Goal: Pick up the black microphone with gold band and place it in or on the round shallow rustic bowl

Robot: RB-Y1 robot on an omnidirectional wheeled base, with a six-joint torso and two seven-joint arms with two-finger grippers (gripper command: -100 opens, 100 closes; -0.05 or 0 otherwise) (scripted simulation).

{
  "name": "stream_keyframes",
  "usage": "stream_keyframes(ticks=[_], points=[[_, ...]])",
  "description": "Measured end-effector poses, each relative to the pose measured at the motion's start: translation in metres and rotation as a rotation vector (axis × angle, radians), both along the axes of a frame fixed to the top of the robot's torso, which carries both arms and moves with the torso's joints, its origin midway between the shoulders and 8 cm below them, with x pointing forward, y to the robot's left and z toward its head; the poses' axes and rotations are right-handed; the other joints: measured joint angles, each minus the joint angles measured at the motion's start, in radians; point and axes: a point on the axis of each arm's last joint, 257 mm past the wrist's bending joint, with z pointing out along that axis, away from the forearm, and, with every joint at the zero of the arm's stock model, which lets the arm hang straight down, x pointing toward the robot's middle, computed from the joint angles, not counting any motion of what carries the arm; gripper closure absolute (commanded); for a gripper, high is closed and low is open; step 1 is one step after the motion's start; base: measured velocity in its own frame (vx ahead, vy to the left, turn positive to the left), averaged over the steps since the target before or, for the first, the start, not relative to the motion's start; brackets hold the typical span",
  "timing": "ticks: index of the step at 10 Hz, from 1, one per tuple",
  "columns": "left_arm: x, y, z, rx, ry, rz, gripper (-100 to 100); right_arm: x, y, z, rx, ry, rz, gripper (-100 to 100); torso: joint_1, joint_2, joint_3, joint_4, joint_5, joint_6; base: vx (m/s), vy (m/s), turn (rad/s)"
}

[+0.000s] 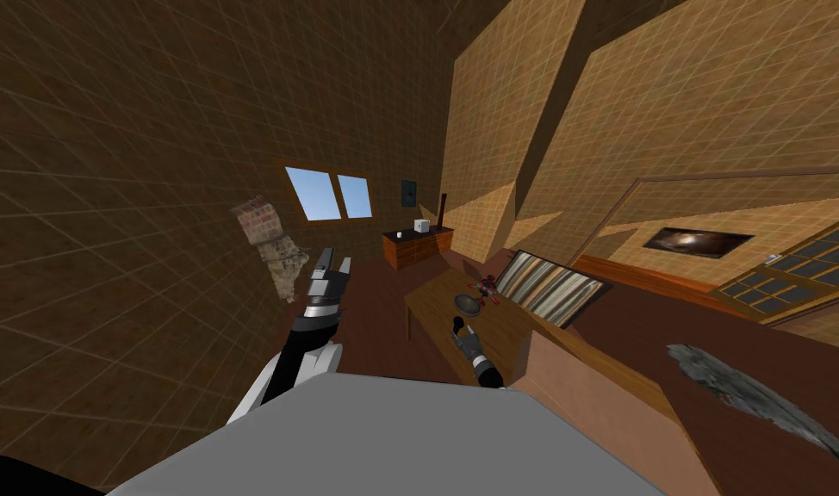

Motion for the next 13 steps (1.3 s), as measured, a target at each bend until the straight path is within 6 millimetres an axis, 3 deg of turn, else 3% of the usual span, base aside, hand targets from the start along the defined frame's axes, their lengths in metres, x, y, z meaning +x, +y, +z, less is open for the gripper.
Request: stream_keyframes(ticks=[5, 6, 10, 11, 12, 13], points=[[0.0, 0.0, 0.0, 0.0, 0.0, 0.0, 0, -0.014, 0.029, -0.006, -0.009, 0.022, 0.087, -100, -0.001, 0.001, 0.001, 0.0, 0.0, -0.002, 0.055, 0.021, -0.096], [0.0, 0.0, 0.0, 0.0, 0.0, 0.0, 0, -0.014, 0.03, -0.006, -0.01, 0.023, 0.089, 100, -0.002, 0.003, 0.002, 0.001, 0.0, -0.001, 0.0, 0.0, 0.0], [0.0, 0.0, 0.0, 0.0, 0.0, 0.0, 0, -0.014, 0.03, -0.006, -0.008, 0.022, 0.089, 100, -0.003, 0.004, 0.002, 0.001, 0.0, -0.001, 0.0, 0.0, 0.0], [0.0, 0.0, 0.0, 0.0, 0.0, 0.0, 0, -0.014, 0.03, -0.006, -0.009, 0.022, 0.089, 0, -0.003, 0.004, 0.002, 0.001, 0.0, -0.001, 0.0, 0.0, 0.0], [0.0, 0.0, 0.0, 0.0, 0.0, 0.0, 0, -0.014, 0.03, -0.006, -0.009, 0.022, 0.089, 100, -0.003, 0.004, 0.002, 0.001, 0.0, -0.001, -0.074, -0.03, 0.348], [0.0, 0.0, 0.0, 0.0, -0.001, -0.001, 0, -0.011, 0.023, -0.006, -0.018, 0.02, 0.073, 100, -0.004, 0.007, 0.004, 0.001, -0.001, -0.004, -0.11, -0.046, 0.244]])
